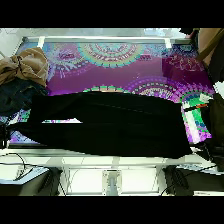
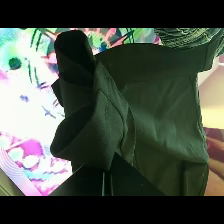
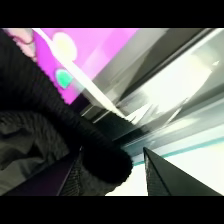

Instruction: Fold the clothes and pants, and hang the long-sleeved shirts on hangers.

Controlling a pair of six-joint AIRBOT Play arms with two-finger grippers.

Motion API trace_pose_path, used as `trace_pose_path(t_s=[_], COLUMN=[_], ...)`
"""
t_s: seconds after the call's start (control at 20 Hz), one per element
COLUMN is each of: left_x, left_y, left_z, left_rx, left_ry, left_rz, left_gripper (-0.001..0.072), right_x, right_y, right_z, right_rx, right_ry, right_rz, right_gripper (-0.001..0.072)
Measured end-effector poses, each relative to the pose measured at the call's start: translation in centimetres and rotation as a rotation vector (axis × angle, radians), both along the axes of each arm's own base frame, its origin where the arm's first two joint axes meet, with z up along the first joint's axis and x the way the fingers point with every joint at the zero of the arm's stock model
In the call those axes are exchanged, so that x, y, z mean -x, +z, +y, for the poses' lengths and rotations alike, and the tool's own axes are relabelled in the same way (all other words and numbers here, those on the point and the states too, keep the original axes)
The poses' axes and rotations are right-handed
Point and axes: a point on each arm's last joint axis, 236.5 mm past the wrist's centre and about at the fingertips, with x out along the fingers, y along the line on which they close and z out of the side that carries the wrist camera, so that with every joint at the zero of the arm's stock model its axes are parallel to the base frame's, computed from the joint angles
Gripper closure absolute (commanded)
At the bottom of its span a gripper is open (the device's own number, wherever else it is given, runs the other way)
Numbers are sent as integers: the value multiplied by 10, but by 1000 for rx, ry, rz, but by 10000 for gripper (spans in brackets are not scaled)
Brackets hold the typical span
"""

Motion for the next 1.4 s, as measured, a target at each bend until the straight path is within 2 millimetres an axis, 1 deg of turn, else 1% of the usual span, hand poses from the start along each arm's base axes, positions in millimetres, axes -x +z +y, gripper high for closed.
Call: trace_pose_path(t_s=[0.05, 0.1, 0.2, 0.3, 0.4, 0.55, 0.6, 0.65, 0.75, 0.85, 0.9, 1.05, 1.1, 1.2, 1.3, 1.4], left_x=[0, 0, 0, 0, 1, 1, 1, 1, 1, 1, 1, 0, -1, -4, -9, -19], left_y=[0, 0, 1, 1, 1, 1, 1, 1, 2, 2, 2, 5, 9, 22, 43, 67], left_z=[-1, -2, -3, -5, -7, -9, -9, -10, -10, -10, -11, -9, -7, 1, 13, 19], left_rx=[2, 5, 11, 16, 21, 28, 30, 31, 33, 34, 33, 10, -6, -59, -129, -197], left_ry=[-2, -5, -10, -14, -19, -24, -26, -27, -29, -30, -30, -50, -61, -79, -93, -125], left_rz=[0, -1, -1, -1, -1, -2, -2, -2, -2, -2, -3, -10, -16, -33, -56, -80], left_gripper=[699, 699, 699, 699, 699, 699, 699, 699, 699, 700, 700, 701, 701, 702, 702, 703], right_x=[-1, -1, -3, -6, -9, -7, -5, -2, 4, 9, 10, 3, -3, -18, -32, -50], right_y=[0, 0, -2, -2, -4, -7, -8, -10, -12, -16, -18, -17, -15, -9, 11, 35], right_z=[-1, 0, 6, 18, 23, 27, 28, 29, 31, 34, 35, 41, 42, 39, 42, 39], right_rx=[2, -7, -41, -108, -148, -173, -176, -175, -172, -157, -149, -140, -137, -100, -92, -46], right_ry=[-2, -8, -22, -31, -44, -41, -36, -25, 10, 68, 100, 163, 168, 156, 148, 136], right_rz=[-1, -2, -2, -8, -15, -3, 4, 15, 43, 74, 85, 72, 51, -3, -70, -151], right_gripper=[230, 221, 221, 223, 227, 235, 251, 284, 428, 599, 674, 674, 674, 674, 674, 675])
